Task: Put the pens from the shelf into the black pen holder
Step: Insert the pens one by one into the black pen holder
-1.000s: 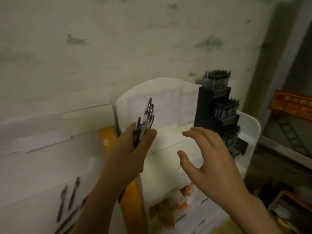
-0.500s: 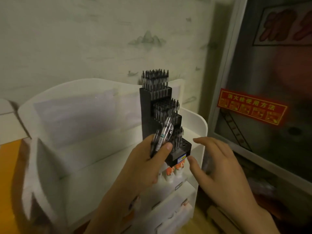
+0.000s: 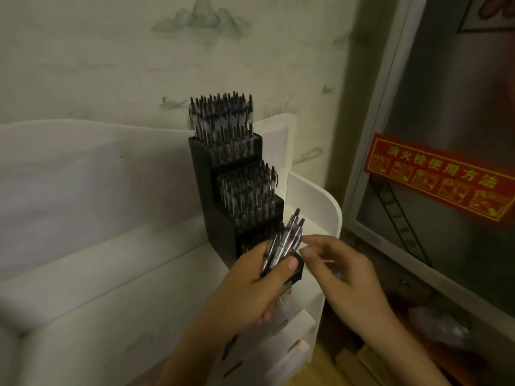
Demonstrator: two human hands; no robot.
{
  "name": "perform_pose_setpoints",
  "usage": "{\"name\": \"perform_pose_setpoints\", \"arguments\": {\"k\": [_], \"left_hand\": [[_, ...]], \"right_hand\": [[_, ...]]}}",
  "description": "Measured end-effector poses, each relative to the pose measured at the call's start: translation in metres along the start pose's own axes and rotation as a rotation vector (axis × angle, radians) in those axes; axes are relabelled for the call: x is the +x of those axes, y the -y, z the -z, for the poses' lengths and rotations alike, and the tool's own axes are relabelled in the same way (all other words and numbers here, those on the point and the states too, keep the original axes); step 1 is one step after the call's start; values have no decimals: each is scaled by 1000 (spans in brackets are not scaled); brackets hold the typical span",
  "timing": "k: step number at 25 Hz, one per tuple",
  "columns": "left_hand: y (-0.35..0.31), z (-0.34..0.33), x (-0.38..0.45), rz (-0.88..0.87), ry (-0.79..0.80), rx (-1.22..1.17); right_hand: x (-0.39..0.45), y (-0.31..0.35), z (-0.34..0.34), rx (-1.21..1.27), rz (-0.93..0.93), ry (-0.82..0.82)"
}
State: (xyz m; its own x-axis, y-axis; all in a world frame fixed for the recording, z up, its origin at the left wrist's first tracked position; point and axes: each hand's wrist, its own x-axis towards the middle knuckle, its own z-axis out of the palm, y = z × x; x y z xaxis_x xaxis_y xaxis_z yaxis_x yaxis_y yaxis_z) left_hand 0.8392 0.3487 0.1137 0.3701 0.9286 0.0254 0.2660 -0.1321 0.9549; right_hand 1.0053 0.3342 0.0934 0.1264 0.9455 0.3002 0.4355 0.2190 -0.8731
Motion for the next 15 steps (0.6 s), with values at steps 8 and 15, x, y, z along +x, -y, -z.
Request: {"name": "perform_pose_setpoints", "arguments": {"k": [8, 15], "left_hand": [[32, -4, 73, 124, 69, 50], [50, 12, 87, 271, -97, 115]], "right_hand": [[76, -40, 4, 470, -323, -16], [120, -57, 8, 392, -234, -90]]}}
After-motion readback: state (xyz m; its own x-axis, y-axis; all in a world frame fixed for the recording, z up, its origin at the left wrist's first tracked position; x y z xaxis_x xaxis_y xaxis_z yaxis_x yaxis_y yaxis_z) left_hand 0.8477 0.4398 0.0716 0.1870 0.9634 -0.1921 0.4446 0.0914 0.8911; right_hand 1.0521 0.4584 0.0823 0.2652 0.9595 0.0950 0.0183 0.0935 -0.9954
